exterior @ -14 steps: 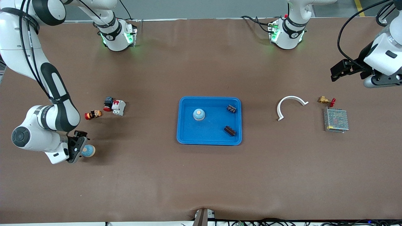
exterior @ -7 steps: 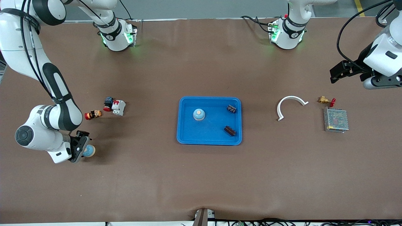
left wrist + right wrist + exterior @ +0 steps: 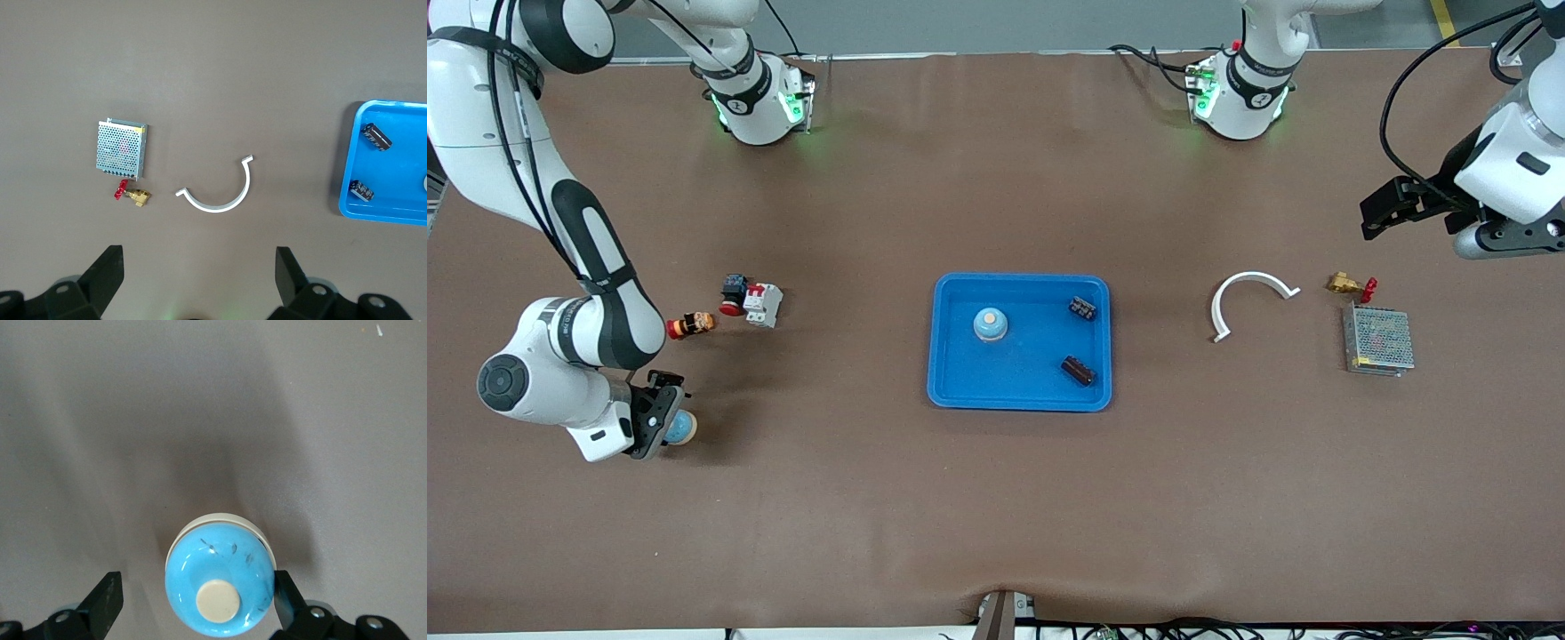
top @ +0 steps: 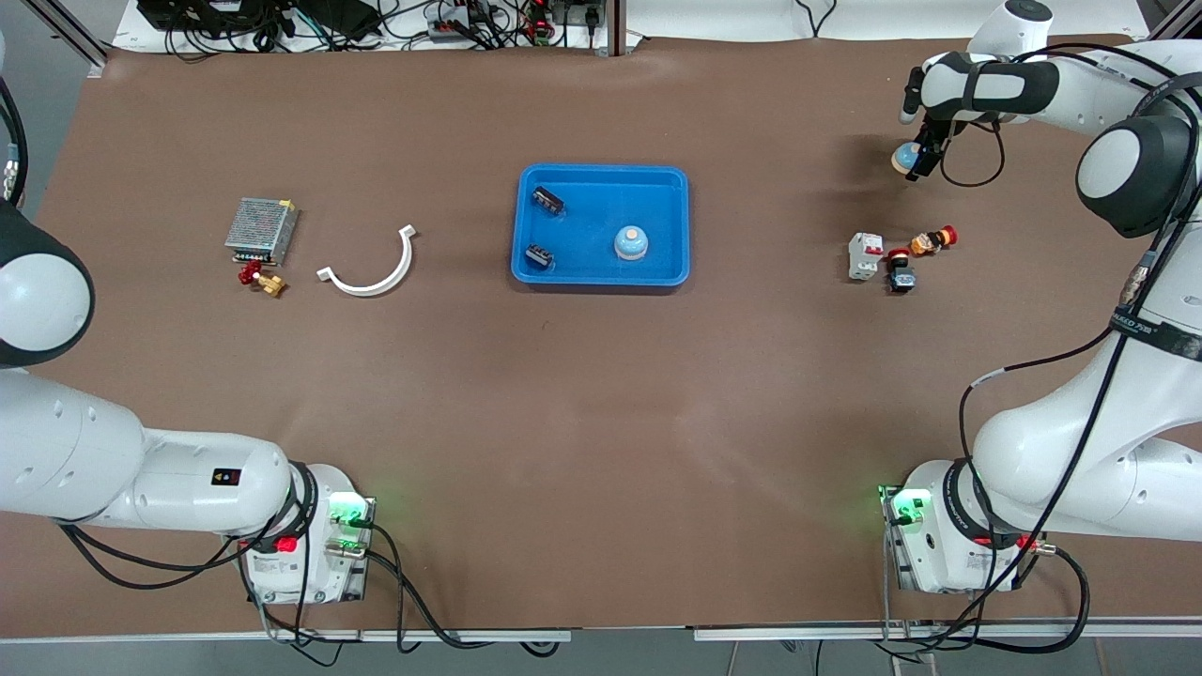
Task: Place electrolytic capacitor and blue bell in tray
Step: 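Grasp the second blue bell with the right gripper, then carry the bell with the right gripper over the tray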
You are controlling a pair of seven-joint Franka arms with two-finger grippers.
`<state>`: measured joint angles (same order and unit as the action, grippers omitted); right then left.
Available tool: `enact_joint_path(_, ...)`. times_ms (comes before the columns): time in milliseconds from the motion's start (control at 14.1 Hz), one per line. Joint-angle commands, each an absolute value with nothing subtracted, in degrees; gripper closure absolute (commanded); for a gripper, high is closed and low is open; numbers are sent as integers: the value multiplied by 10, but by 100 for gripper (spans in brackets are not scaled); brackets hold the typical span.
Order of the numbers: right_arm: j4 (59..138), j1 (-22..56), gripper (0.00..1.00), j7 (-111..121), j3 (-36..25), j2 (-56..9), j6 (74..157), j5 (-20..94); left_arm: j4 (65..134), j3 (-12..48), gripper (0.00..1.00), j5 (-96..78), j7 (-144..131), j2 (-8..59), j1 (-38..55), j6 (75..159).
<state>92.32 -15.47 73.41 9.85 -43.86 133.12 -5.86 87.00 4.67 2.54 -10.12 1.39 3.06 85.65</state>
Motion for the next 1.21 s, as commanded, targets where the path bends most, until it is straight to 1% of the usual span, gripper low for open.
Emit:
enact_joint_path(0, 925, -157, 0, 729, 105, -441, 1341, -62, 853, 46, 0, 18, -95, 21, 33, 852)
enact_joint_path(142, 925, -156, 0, 729, 105, -441, 1341, -62, 854, 46, 0, 18, -94, 21, 32, 852)
enact_joint_path(213, 925, -157, 4, 729, 105, -441, 1341, -62, 854, 46, 0, 18, -92, 21, 31, 852)
enact_joint_path(285, 925, -156, 13, 729, 105, -441, 1341, -62, 854, 46, 0, 18, -93, 21, 33, 852)
enact_joint_path(356, 925, -156, 27, 729, 105, -441, 1341, -62, 855, 46, 0, 18, -91, 21, 31, 850)
enact_joint_path(427, 924, -156, 36, 729, 105, -441, 1341, -62, 856, 46, 0, 18, -90, 21, 29, 850)
enact_joint_path(498, 924, -156, 41, 729, 105, -441, 1341, -62, 856, 46, 0, 18, -88, 21, 26, 850)
enact_joint_path(640, 924, -156, 54, 729, 105, -442, 1341, -62, 856, 46, 0, 18, -87, 21, 25, 850)
enact_joint_path(711, 923, -156, 57, 729, 105, -442, 1341, -62, 857, 46, 0, 18, -90, 21, 27, 848)
enact_joint_path(1138, 907, -140, 57, 672, 111, -438, 1328, -61, 855, 46, 0, 17, -94, 21, 33, 848)
